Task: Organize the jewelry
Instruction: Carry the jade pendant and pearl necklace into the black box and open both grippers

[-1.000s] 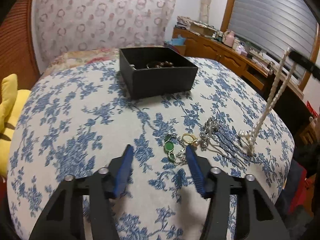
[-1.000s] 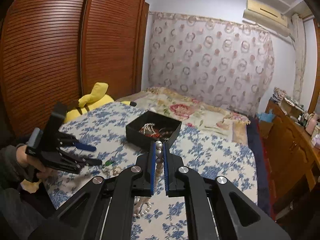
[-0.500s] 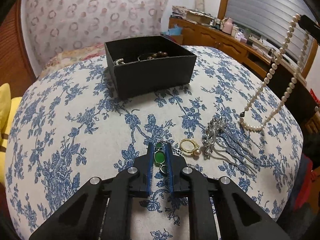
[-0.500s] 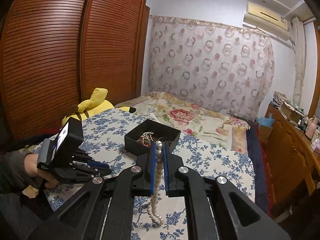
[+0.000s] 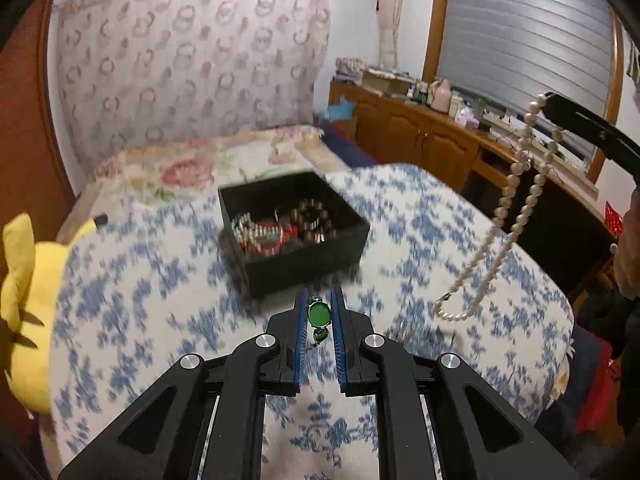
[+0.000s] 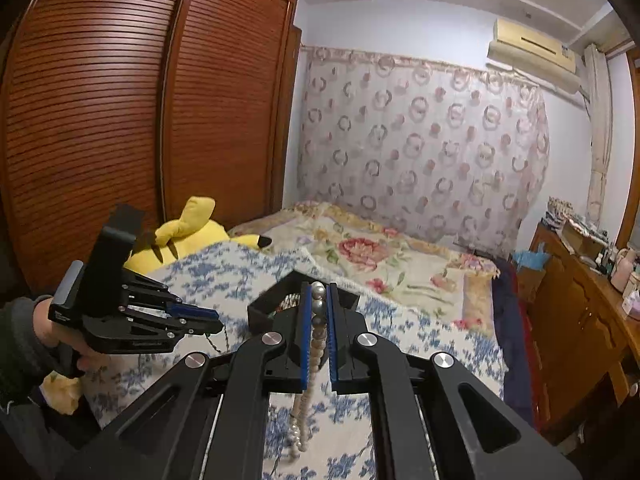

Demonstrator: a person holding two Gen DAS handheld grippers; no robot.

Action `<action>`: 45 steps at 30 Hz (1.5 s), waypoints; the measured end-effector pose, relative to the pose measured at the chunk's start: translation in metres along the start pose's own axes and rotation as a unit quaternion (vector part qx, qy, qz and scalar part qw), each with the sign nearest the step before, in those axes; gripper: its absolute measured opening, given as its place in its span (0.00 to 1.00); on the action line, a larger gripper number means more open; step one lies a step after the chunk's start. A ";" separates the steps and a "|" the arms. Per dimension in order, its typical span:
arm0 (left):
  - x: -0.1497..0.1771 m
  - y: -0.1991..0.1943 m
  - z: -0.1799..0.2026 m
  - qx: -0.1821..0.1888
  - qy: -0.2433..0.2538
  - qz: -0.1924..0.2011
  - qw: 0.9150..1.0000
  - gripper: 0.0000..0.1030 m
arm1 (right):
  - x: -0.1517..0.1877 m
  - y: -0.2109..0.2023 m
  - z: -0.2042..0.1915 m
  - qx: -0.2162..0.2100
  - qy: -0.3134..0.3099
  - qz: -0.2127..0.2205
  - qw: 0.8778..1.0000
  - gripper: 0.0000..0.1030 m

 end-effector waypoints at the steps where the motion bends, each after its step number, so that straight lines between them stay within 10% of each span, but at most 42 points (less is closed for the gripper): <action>1: -0.006 -0.003 0.000 -0.003 0.003 0.005 1.000 0.10 | -0.005 0.001 0.000 0.000 -0.001 0.004 1.000 0.08; 28: -0.091 0.019 -0.043 -0.025 0.004 0.043 0.999 0.10 | -0.088 0.078 0.019 -0.007 -0.035 0.038 0.999 0.08; 45: -0.096 0.101 -0.074 -0.011 -0.010 -0.009 1.000 0.10 | -0.023 0.155 0.018 -0.062 -0.015 -0.067 0.996 0.08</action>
Point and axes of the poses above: each gripper's, at about its wrist camera, not at the fingertips, and y roughly the way its jaws point, z to its right, x to its underside, the point moved 9 cm from there along y, roughly the way its jaws point, and after that the axes turned 6 degrees about y, right-handed, at the moved point
